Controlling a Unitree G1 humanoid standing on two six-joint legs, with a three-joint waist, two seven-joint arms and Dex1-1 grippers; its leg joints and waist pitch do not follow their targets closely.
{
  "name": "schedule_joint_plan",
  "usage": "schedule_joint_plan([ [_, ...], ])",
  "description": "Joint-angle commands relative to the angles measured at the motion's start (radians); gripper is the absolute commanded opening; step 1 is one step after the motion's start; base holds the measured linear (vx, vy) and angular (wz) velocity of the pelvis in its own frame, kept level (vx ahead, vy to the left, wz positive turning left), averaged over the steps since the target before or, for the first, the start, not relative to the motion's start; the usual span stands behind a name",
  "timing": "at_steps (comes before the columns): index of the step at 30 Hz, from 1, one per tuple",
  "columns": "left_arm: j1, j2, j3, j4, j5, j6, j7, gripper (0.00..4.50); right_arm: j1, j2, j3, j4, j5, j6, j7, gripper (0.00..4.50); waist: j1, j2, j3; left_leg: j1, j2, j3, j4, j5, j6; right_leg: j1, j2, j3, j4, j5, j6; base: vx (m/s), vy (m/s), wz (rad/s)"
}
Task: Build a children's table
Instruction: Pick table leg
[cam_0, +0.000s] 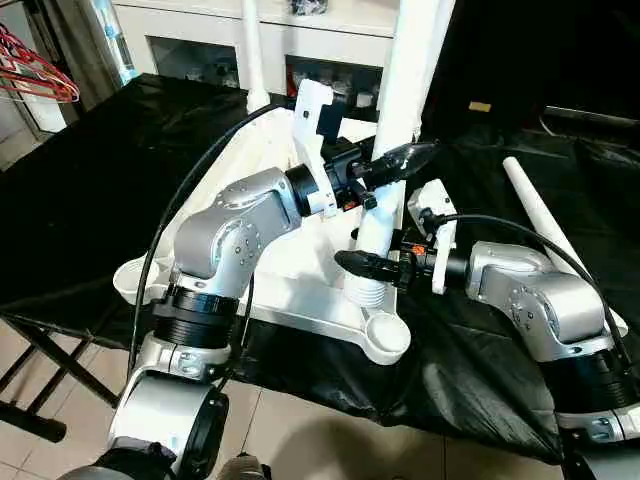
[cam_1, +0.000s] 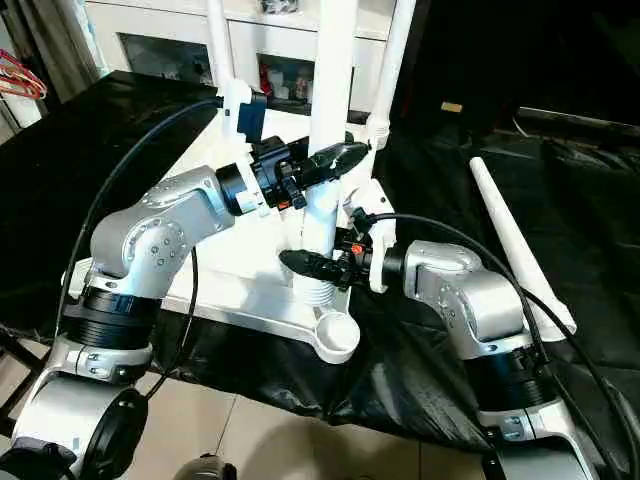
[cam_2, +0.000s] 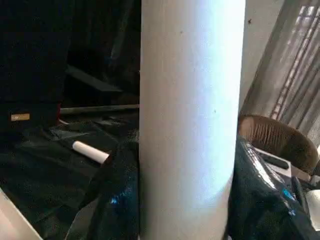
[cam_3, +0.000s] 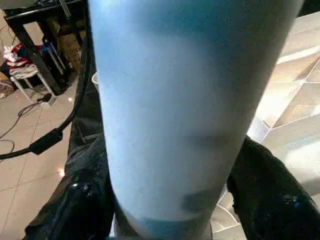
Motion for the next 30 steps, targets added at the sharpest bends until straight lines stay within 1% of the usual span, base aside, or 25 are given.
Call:
schedule_joint_plan([
  [1, -0.023, 0.001, -0.013, -0.002, 0.001, 0.004, -0.02, 1.82, -0.022, -0.013, -0.026, 0.001, -0.001, 0.002, -0.01, 3.13, -0.004, -0.013, -0.082, 0.013, 0.009, 0.002, -0.059, -0.121, 0.014, 0.064, -0.046, 0.031, -0.065, -0.113, -0.19, 0.0, 0.0, 0.0],
  [3, -0.023, 0.001, -0.014, -0.001, 0.0, 0.004, -0.021, 1.82, -0.022, -0.013, -0.026, 0.001, -0.001, 0.002, -0.009, 3.13, -0.004, -0.013, -0.082, 0.014, 0.009, 0.001, -0.059, -0.122, 0.014, 0.064, -0.046, 0.031, -0.065, -0.116, -0.191, 0.0, 0.0, 0.0],
  [4, -0.024, 0.002, -0.015, 0.0, 0.001, 0.003, -0.024, 1.82, -0.022, -0.015, -0.027, -0.001, 0.0, 0.001, -0.007, 3.13, -0.004, -0.011, -0.083, 0.014, 0.01, 0.001, -0.059, -0.122, 0.013, 0.064, -0.046, 0.032, -0.065, -0.114, -0.191, 0.0, 0.0, 0.0],
  [7, -0.023, 0.003, -0.018, 0.002, 0.002, 0.002, -0.027, 1.82, -0.022, -0.016, -0.029, -0.003, 0.001, -0.002, -0.006, 3.13, -0.004, -0.012, -0.082, 0.014, 0.009, 0.001, -0.059, -0.125, 0.013, 0.064, -0.046, 0.031, -0.065, -0.114, -0.193, 0.0, 0.0, 0.0],
  [8, -0.024, 0.003, -0.019, 0.003, 0.002, 0.001, -0.029, 1.82, -0.022, -0.017, -0.03, -0.005, 0.003, -0.002, -0.004, 2.83, -0.004, -0.011, -0.083, 0.014, 0.01, 0.001, -0.059, -0.124, 0.013, 0.064, -0.046, 0.032, -0.064, -0.112, -0.193, 0.0, 0.0, 0.0],
  [10, -0.026, 0.003, -0.02, 0.006, 0.0, -0.001, -0.032, 1.82, -0.022, -0.017, -0.031, -0.007, 0.007, -0.001, -0.001, 2.76, -0.004, -0.013, -0.083, 0.014, 0.009, 0.002, -0.058, -0.128, 0.013, 0.065, -0.046, 0.031, -0.065, -0.114, -0.193, 0.0, 0.0, 0.0],
  [13, -0.026, 0.005, -0.021, 0.006, 0.001, -0.001, -0.034, 1.82, -0.02, -0.016, -0.031, -0.006, 0.008, -0.001, -0.001, 2.7, -0.004, -0.011, -0.083, 0.014, 0.009, 0.001, -0.058, -0.122, 0.014, 0.065, -0.046, 0.031, -0.064, -0.106, -0.194, 0.0, 0.0, 0.0],
  [14, -0.026, 0.005, -0.021, 0.006, 0.001, -0.001, -0.034, 1.82, -0.02, -0.016, -0.031, -0.006, 0.008, -0.001, -0.001, 2.38, -0.004, -0.011, -0.083, 0.014, 0.009, 0.001, -0.058, -0.122, 0.014, 0.065, -0.046, 0.031, -0.064, -0.107, -0.195, 0.0, 0.0, 0.0],
  [17, -0.026, 0.008, -0.025, 0.007, 0.005, 0.0, -0.036, 1.82, -0.019, -0.014, -0.03, -0.005, 0.008, -0.001, -0.002, 2.3, -0.004, -0.011, -0.083, 0.014, 0.009, 0.001, -0.058, -0.125, 0.013, 0.065, -0.046, 0.031, -0.064, -0.107, -0.195, 0.0, 0.0, 0.0],
  [19, -0.025, 0.009, -0.033, 0.008, 0.021, -0.011, -0.029, 1.82, -0.017, -0.011, -0.03, -0.004, 0.009, -0.004, -0.004, 2.04, -0.003, -0.011, -0.082, 0.014, 0.009, 0.001, -0.059, -0.126, 0.012, 0.065, -0.047, 0.031, -0.064, -0.113, -0.193, 0.0, 0.0, 0.0],
  [20, -0.027, 0.005, -0.028, 0.012, 0.014, -0.003, -0.026, 2.37, -0.017, -0.009, -0.031, -0.004, 0.009, -0.006, -0.007, 1.99, -0.003, -0.01, -0.083, 0.014, 0.01, 0.001, -0.059, -0.126, 0.012, 0.064, -0.046, 0.031, -0.065, -0.113, -0.193, 0.0, 0.0, 0.0],
  [21, -0.03, 0.001, -0.021, 0.015, 0.009, 0.001, -0.019, 2.51, -0.016, -0.007, -0.032, -0.004, 0.009, -0.007, -0.008, 1.98, -0.004, -0.011, -0.083, 0.013, 0.009, 0.001, -0.058, -0.126, 0.011, 0.065, -0.046, 0.031, -0.064, -0.11, -0.194, 0.0, 0.0, 0.0],
  [23, -0.031, -0.001, -0.017, 0.016, 0.003, 0.003, -0.02, 2.54, -0.015, -0.005, -0.032, -0.003, 0.008, -0.008, -0.009, 1.94, -0.004, -0.011, -0.083, 0.014, 0.009, 0.0, -0.059, -0.127, 0.009, 0.065, -0.047, 0.031, -0.064, -0.114, -0.194, 0.0, 0.0, 0.0],
  [25, -0.033, -0.003, -0.012, 0.011, -0.008, 0.004, -0.027, 2.85, -0.013, -0.002, -0.033, -0.003, 0.007, -0.011, -0.013, 1.91, -0.003, -0.01, -0.083, 0.014, 0.009, 0.001, -0.058, -0.127, 0.009, 0.065, -0.047, 0.031, -0.065, -0.114, -0.195, 0.0, 0.0, 0.0],
  [26, -0.033, -0.003, -0.011, 0.01, -0.009, 0.003, -0.028, 2.85, -0.013, -0.002, -0.033, -0.003, 0.007, -0.011, -0.013, 1.91, -0.003, -0.01, -0.083, 0.014, 0.009, 0.001, -0.058, -0.128, 0.009, 0.065, -0.047, 0.031, -0.065, -0.114, -0.196, 0.0, 0.0, 0.0],
  [27, -0.032, -0.012, -0.003, 0.003, -0.01, -0.026, -0.028, 3.0, -0.009, 0.005, -0.036, -0.005, 0.009, -0.016, -0.021, 1.91, -0.003, -0.009, -0.083, 0.014, 0.009, 0.001, -0.058, -0.133, 0.008, 0.064, -0.047, 0.031, -0.066, -0.116, -0.196, 0.0, 0.0, 0.0],
  [29, -0.034, -0.028, 0.015, 0.002, -0.013, -0.063, -0.012, 3.02, -0.006, 0.014, -0.042, -0.006, 0.011, -0.021, -0.033, 1.91, -0.003, -0.01, -0.083, 0.014, 0.009, 0.001, -0.058, -0.131, 0.008, 0.065, -0.047, 0.031, -0.065, -0.111, -0.197, 0.0, 0.0, 0.0],
  [30, -0.035, -0.037, 0.028, 0.0, -0.018, -0.08, -0.003, 3.02, -0.005, 0.02, -0.046, -0.005, 0.012, -0.024, -0.04, 1.91, -0.003, -0.008, -0.083, 0.013, 0.009, 0.0, -0.058, -0.131, 0.008, 0.066, -0.047, 0.031, -0.065, -0.106, -0.199, 0.0, 0.0, 0.0],
])
